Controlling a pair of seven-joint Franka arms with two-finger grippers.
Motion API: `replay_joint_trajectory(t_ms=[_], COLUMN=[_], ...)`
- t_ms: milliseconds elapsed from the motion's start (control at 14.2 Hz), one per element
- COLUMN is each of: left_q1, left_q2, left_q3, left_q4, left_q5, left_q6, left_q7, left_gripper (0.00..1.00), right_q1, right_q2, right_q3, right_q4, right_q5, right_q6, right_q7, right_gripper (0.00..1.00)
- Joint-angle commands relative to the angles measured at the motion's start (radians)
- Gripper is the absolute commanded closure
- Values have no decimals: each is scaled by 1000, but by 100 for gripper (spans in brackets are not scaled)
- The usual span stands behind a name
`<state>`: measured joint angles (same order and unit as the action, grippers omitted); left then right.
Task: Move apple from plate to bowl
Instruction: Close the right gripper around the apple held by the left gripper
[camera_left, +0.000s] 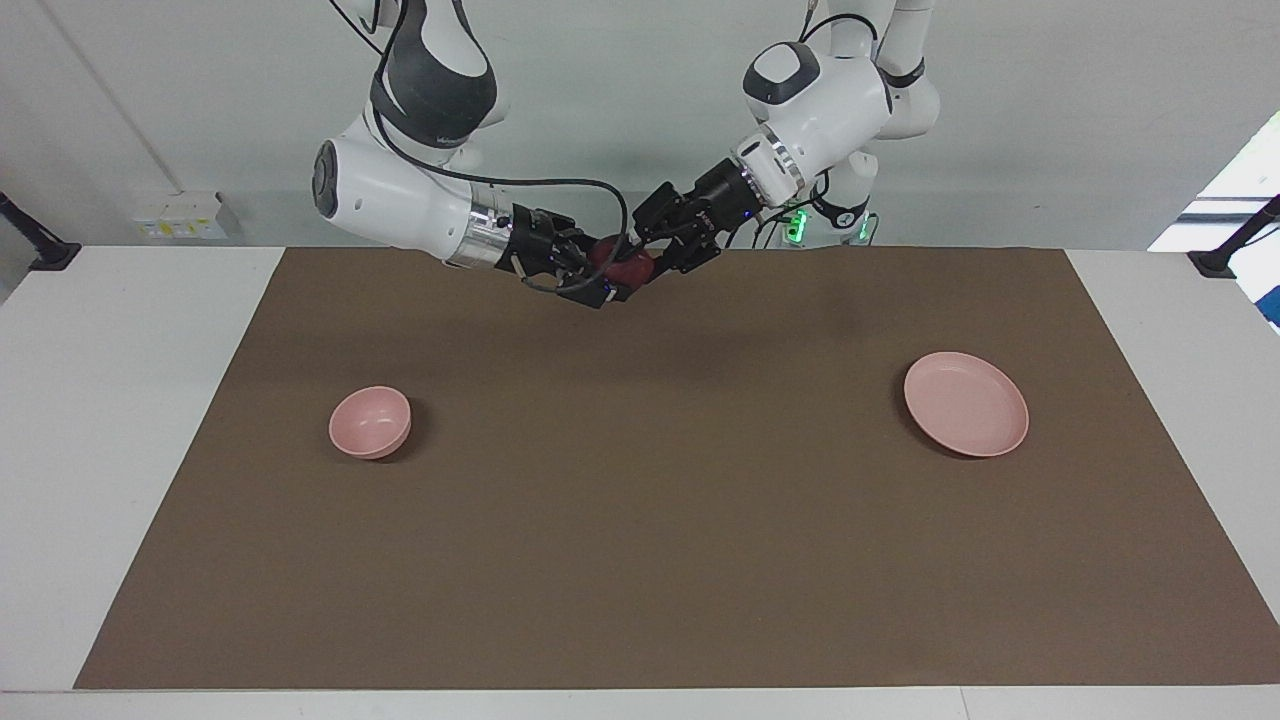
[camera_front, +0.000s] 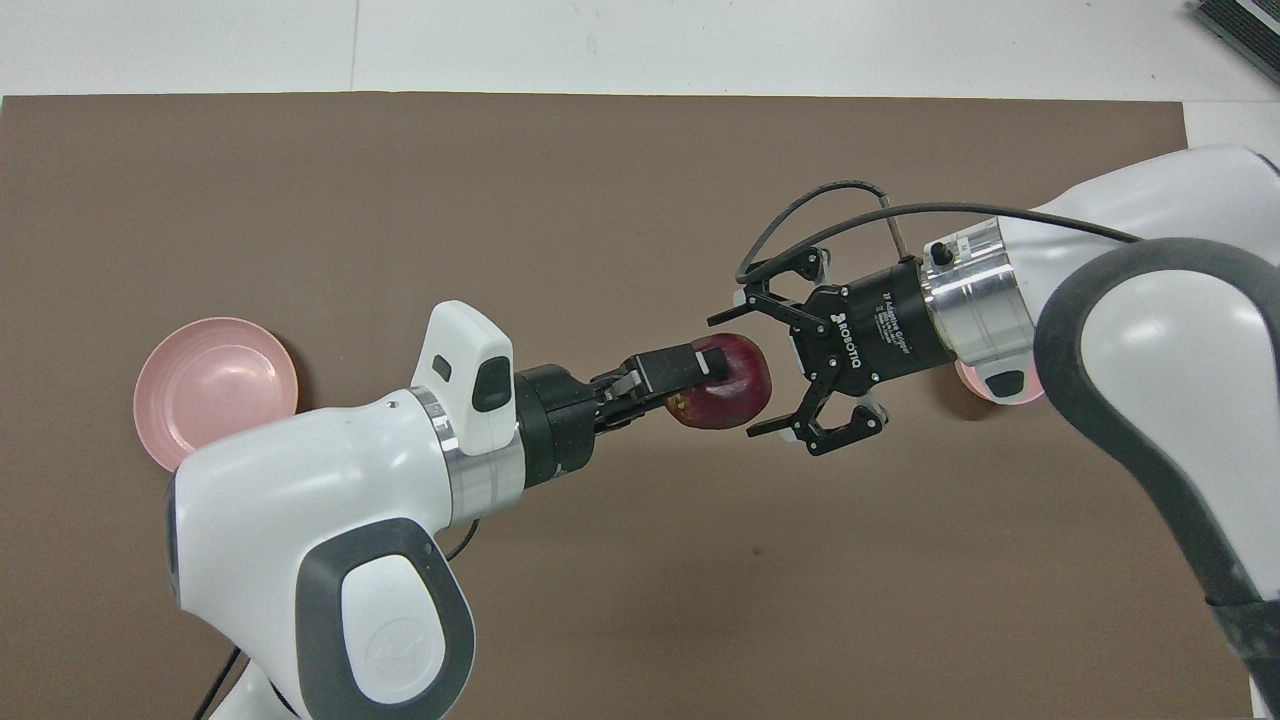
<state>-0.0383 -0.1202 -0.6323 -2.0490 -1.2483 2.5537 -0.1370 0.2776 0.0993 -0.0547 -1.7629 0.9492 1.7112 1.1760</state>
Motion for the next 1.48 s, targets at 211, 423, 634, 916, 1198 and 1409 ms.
replay_joint_trajectory(t_ms=[211, 423, 634, 916, 1198, 1409], left_q1=[-2, 0, 5, 9, 12, 23], left_q2=[-10, -10, -13, -12, -3, 2], left_q3=[2, 2, 6, 11, 13, 34], left_q4=[6, 6, 6, 7, 16, 21], left_q5=[-20, -19, -17, 16, 143, 242], left_q6=[3, 2, -1, 8, 7, -29], left_q7=[-10, -9, -10, -4, -4, -3], left_gripper=[100, 100, 84, 4, 0, 0], right_q1=[0, -1, -3, -18, -41, -72], right_q2=[-12, -9, -6, -4, -13, -23], right_q3=[4, 3, 3, 1, -7, -8], right_q4=[-20, -15, -7, 5, 25, 26], right_q5=[23, 17, 8, 5, -18, -91], right_q6=[18, 5, -1, -27, -64, -99], right_q7=[10, 8, 1, -19, -45, -125], right_gripper=[100, 100, 100, 100, 100, 100])
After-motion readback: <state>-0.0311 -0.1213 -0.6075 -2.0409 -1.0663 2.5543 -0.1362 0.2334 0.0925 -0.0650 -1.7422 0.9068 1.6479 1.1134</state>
